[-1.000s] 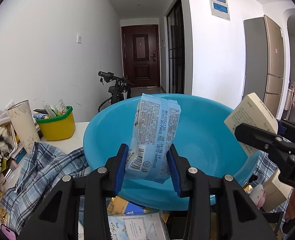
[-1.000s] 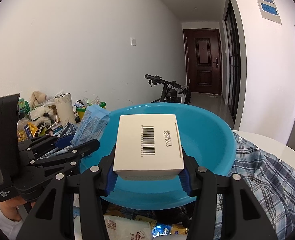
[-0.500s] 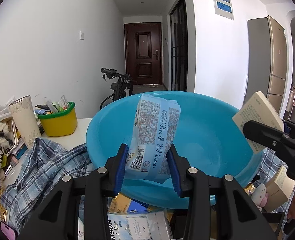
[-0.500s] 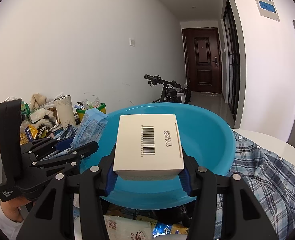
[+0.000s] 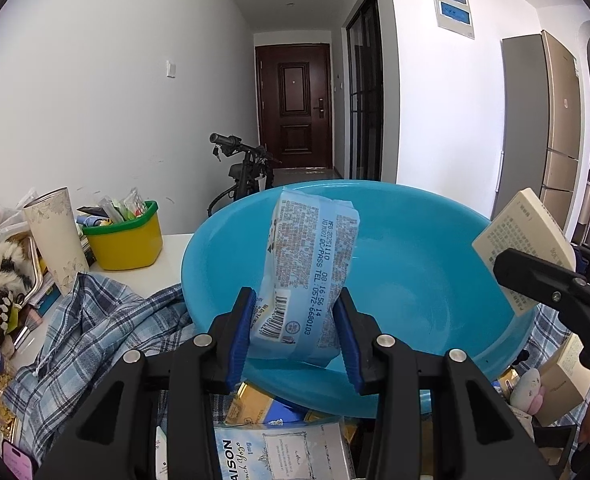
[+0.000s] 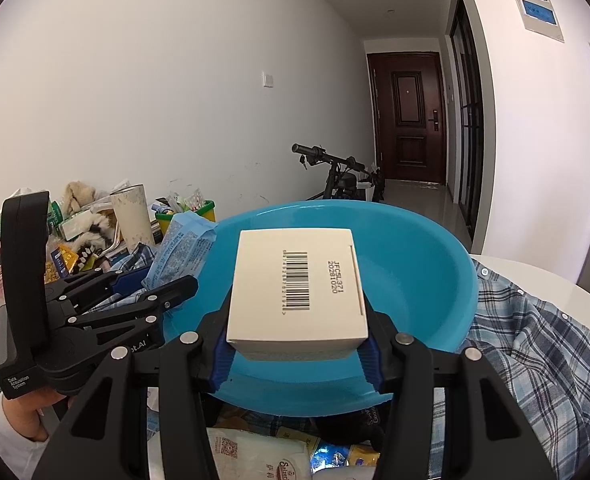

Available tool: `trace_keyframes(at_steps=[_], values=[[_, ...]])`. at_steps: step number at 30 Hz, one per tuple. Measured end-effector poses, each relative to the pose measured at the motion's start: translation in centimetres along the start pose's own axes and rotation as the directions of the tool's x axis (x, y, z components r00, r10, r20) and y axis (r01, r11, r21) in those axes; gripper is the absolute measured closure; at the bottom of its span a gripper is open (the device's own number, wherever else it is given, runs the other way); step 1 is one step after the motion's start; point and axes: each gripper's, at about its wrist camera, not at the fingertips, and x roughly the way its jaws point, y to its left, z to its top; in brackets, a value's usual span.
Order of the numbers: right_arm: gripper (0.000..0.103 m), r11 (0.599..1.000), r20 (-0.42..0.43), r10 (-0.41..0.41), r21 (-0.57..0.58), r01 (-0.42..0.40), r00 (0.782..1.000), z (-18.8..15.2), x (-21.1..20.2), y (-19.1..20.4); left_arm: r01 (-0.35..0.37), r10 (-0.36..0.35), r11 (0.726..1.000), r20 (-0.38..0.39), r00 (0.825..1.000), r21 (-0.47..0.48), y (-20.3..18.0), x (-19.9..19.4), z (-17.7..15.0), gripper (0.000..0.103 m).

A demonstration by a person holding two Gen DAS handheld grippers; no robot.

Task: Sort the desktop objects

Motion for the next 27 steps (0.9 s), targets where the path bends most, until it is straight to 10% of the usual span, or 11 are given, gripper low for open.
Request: trace_keyframes(at_steps=[4, 27], values=[[0.053, 1.000, 0.002, 0.000, -0.001, 0.000, 1.000, 0.02, -0.06, -0.06, -0.016, 0.016, 1.000, 0.017, 1.000, -0.026, 0.45, 0.01, -0.07, 0.001], [0.053, 1.000, -0.011, -0.005, -0.002, 0.004, 1.000, -0.18, 0.21, -0.45, -0.027, 0.027, 1.000, 0.022, 0.999, -0.016, 0.60, 0.07, -0.09, 0.000]])
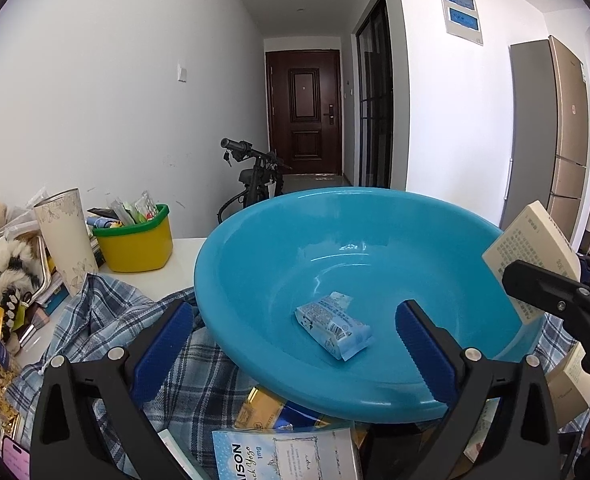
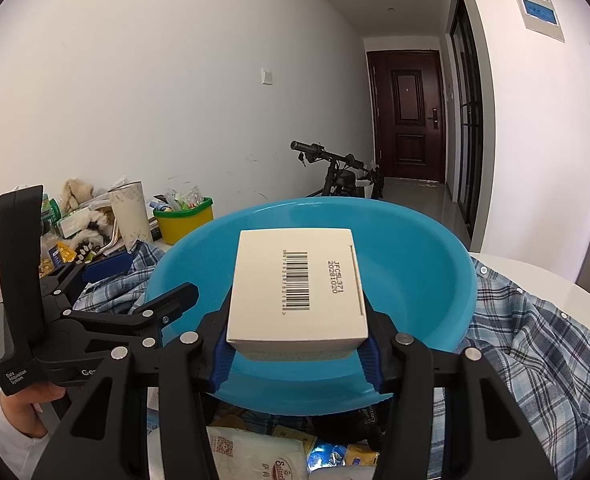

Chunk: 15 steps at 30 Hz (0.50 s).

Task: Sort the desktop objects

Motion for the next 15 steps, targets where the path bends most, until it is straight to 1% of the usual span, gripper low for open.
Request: trace_keyframes(at_steps=[3, 10, 15], values=[[0.053, 1.000, -0.006, -0.002, -0.001, 0.002, 1.000, -0.02, 0.08, -0.01, 0.007, -0.007, 1.000, -0.006, 1.000, -0.004, 0.05, 0.06, -0.05, 0.000], [0.053, 1.000, -0.004, 0.001, -0.001, -0.001, 1.000, 0.04, -0.03, 0.10, -0.004, 0.004, 1.000, 0.000, 1.000, 0.017, -0.31, -0.01, -0.08, 0.000], [0.053, 1.000, -0.005, -0.003, 0.003, 0.003, 1.000, 0.01, 0.01, 0.04, -0.002, 0.002, 1.000, -0.005, 1.000, 0.013, -0.28, -0.02, -0.07, 0.000]])
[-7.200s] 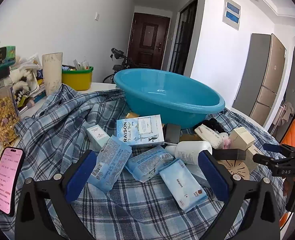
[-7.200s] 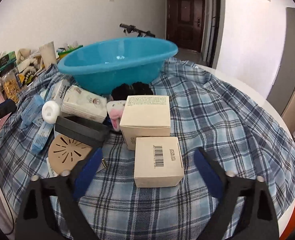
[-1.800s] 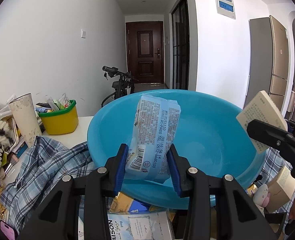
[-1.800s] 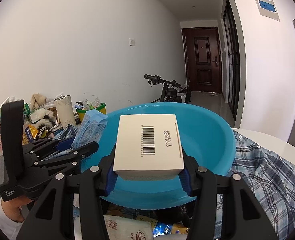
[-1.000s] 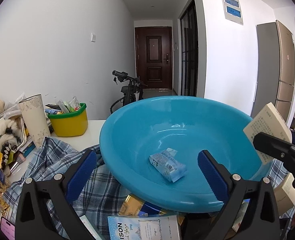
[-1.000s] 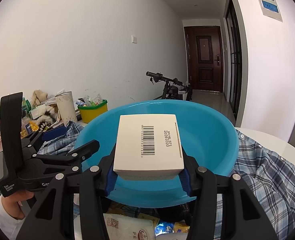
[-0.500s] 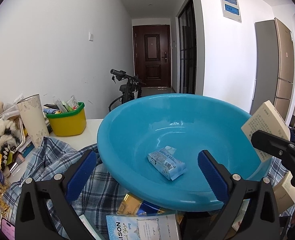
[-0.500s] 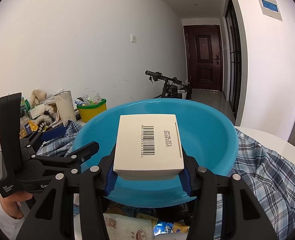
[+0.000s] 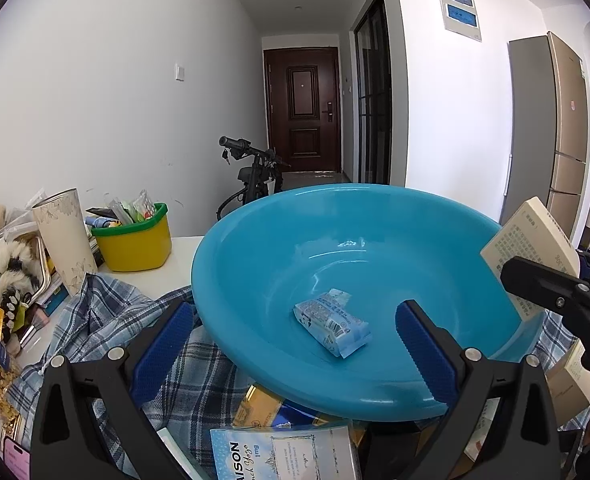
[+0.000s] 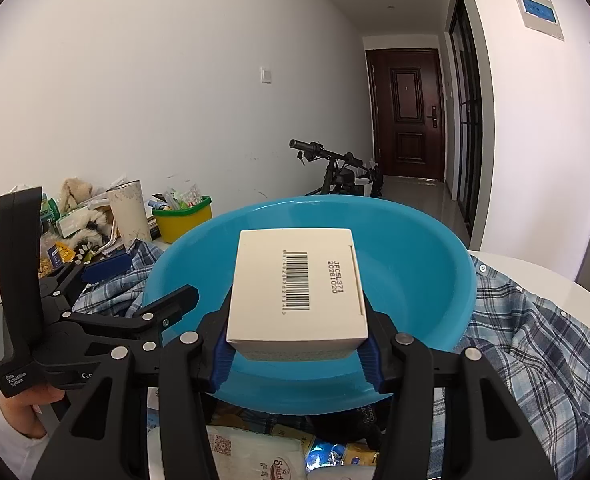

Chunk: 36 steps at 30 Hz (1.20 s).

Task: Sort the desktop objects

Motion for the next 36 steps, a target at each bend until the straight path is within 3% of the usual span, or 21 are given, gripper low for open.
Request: trace_keyframes(at_steps=[36], values=[[0.053, 1.000, -0.012, -0.002, 0.007, 0.002, 1.000, -0.10, 0.32, -0.09, 0.004, -0.004, 1.000, -0.006, 1.000, -0.002, 0.03, -0.06, 0.01, 0.000]])
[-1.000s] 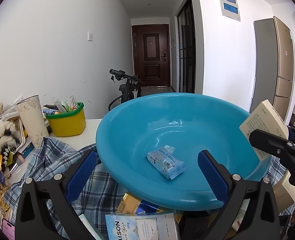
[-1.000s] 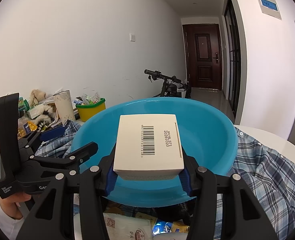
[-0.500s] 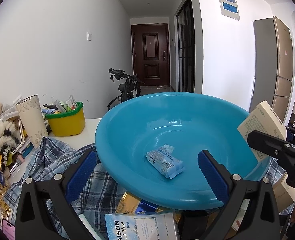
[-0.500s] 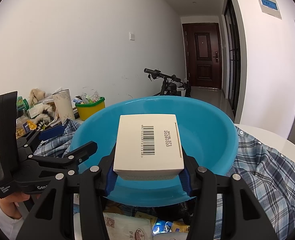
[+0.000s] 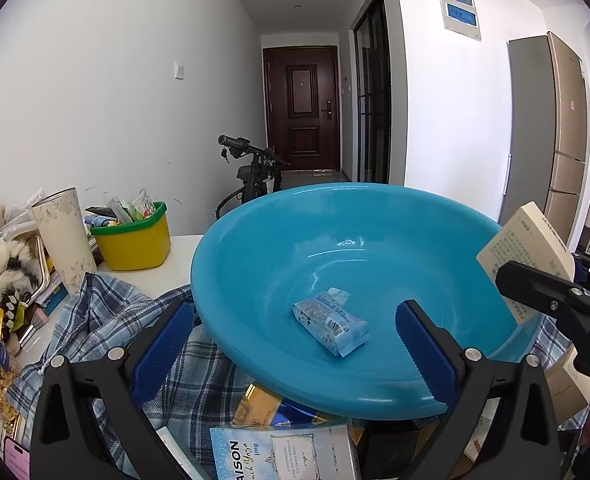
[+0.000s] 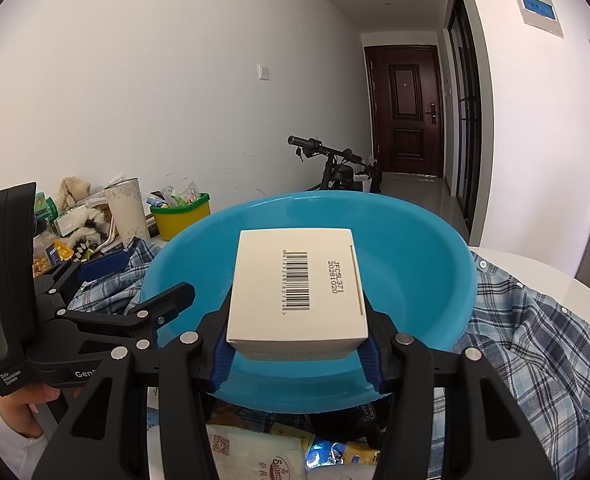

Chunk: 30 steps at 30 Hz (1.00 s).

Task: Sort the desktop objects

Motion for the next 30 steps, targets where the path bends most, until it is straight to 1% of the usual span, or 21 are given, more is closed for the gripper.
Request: trace_keyframes(at_steps=[18, 30], values=[[0.053, 1.000, 0.012, -0.014, 0.005, 0.014, 1.000, 0.19, -0.38, 0.00, 0.006, -0.006, 1.000, -0.001, 1.000, 0.008, -0.35, -0.13, -0.09, 0.000], [0.053, 1.000, -0.005, -0.013, 0.003, 0.013, 1.000, 0.16, -0.03, -0.05, 0.006, -0.006, 1.000, 0.004, 1.000, -0.002, -0.11, -0.14, 0.01, 0.000]])
